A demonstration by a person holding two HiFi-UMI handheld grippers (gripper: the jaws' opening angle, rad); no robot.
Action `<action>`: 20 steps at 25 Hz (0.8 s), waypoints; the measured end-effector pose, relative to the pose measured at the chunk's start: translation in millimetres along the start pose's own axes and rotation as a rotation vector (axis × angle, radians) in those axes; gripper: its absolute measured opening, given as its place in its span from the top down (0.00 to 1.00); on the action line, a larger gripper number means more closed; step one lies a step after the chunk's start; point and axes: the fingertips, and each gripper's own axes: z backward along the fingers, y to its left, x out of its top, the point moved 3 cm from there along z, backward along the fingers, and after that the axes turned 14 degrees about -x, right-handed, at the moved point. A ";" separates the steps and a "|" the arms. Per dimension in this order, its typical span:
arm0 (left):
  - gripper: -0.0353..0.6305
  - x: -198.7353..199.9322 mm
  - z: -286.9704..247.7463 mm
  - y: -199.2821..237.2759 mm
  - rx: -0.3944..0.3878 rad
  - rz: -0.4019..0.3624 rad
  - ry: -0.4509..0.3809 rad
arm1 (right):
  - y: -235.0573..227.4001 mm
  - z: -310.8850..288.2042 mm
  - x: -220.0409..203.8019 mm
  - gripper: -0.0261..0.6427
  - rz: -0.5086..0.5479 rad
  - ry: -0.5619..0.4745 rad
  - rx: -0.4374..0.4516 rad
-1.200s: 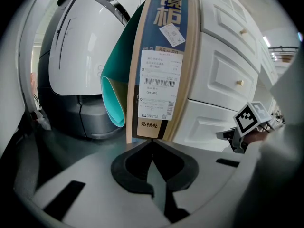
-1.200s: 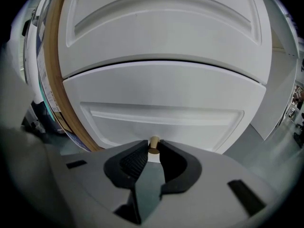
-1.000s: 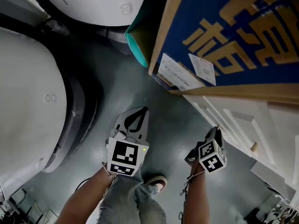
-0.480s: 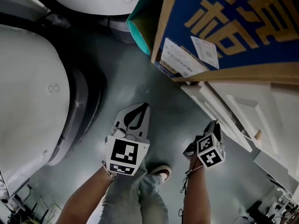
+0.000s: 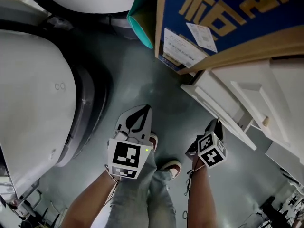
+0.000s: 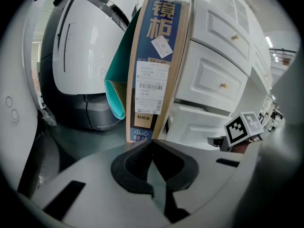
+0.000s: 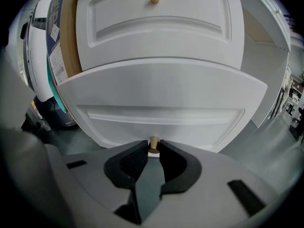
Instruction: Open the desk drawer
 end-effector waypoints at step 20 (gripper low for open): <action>0.92 -13.9 31.1 -11.3 -0.012 0.002 0.059 | -5.5 45.8 -52.1 0.84 0.017 0.049 0.011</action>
